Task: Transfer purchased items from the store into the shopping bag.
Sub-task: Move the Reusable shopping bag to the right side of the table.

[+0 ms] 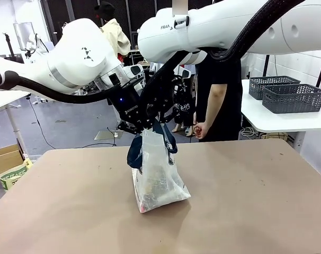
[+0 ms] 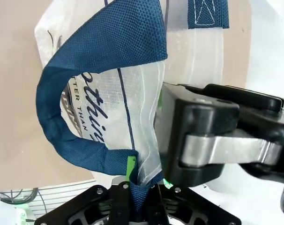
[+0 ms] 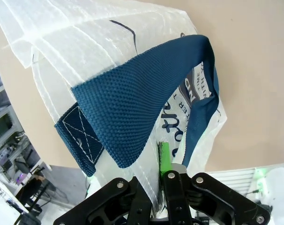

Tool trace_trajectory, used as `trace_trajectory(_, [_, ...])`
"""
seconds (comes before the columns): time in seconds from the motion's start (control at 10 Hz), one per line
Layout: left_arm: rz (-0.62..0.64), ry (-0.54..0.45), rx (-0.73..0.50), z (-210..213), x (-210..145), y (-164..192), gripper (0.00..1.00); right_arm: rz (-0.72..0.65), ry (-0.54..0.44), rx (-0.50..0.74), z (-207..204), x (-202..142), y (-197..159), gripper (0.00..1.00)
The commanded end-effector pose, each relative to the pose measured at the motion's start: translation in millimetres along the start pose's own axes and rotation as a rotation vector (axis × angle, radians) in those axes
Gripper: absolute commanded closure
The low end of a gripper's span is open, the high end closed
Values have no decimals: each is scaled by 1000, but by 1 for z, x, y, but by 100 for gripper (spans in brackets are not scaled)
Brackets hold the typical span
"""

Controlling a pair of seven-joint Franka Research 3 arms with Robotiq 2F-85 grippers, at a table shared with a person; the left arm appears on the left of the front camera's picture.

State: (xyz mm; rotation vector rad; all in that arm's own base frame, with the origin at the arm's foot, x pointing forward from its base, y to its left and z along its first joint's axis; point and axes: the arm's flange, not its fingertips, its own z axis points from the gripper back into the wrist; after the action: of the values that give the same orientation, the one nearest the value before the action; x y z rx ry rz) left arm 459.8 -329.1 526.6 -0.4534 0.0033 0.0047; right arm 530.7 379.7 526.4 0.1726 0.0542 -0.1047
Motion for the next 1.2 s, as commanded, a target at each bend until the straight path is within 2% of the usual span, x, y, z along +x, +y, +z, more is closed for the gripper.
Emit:
trace_trajectory(0.0, [7,-6,34,8,-4,4,100,9,10,23,8,4,-8,100])
trace_trajectory(0.3, [-15,-53,33,9,-6,4,100,51,26,59,9,5,-14,100])
trace_trajectory(0.4, [-4,-6,3,2,0,0,100,70,2,78,12,4,-20,80])
trace_trajectory(0.8, [-4,-6,3,2,0,0,100,69,-42,158,31,5,-50,1])
trace_trajectory(1.1, [-4,-6,3,2,0,0,100,222,-81,215,48,7,-90,0])
